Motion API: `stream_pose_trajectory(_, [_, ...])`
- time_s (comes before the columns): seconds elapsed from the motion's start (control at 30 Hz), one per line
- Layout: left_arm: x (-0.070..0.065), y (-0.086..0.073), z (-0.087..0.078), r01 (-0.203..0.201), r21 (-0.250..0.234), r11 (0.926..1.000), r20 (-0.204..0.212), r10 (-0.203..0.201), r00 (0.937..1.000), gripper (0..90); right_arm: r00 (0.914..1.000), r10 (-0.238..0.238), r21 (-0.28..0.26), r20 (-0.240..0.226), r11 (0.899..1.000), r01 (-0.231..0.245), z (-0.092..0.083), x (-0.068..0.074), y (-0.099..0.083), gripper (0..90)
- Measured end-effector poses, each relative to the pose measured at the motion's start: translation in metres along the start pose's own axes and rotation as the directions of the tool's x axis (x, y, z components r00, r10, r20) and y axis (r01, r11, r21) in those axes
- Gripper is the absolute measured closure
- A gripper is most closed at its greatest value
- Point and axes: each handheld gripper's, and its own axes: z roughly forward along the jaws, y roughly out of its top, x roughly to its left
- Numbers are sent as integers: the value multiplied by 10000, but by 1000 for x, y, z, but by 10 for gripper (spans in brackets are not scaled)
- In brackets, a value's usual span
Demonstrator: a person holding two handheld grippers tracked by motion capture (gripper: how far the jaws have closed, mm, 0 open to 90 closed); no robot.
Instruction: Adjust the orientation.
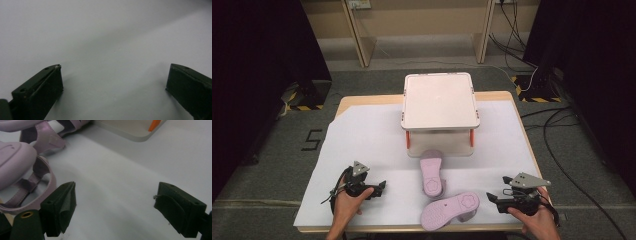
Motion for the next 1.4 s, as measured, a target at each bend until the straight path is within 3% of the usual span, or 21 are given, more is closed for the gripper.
stream_pose_trajectory(0.33, [0,0,0,0,12,10000,12,0,10000,0,9994,-75,-323,-337,9995,64,-11,15,4,176])
stream_pose_trajectory(0.57, [0,0,0,-6,17,10000,11,6,10000,0,9961,-188,-685,-859,9976,130,-19,29,11,162])
stream_pose_trajectory(0.9, [0,0,0,-3,17,10000,-3,3,10000,0,9845,-983,-930,-1455,9920,853,-16,56,23,159])
stream_pose_trajectory(1.07, [0,0,0,-9,18,10000,-13,9,10000,0,9739,-1684,-1055,-1522,9825,1534,-10,72,28,169])
stream_pose_trajectory(1.3, [0,0,0,-11,19,10000,-16,11,10000,0,9503,-2451,-919,-1920,9686,2312,7,86,42,155])
stream_pose_trajectory(1.4, [0,0,0,-9,17,10000,-9,9,10000,0,9280,-2983,-896,-2232,9543,2852,14,87,46,154])
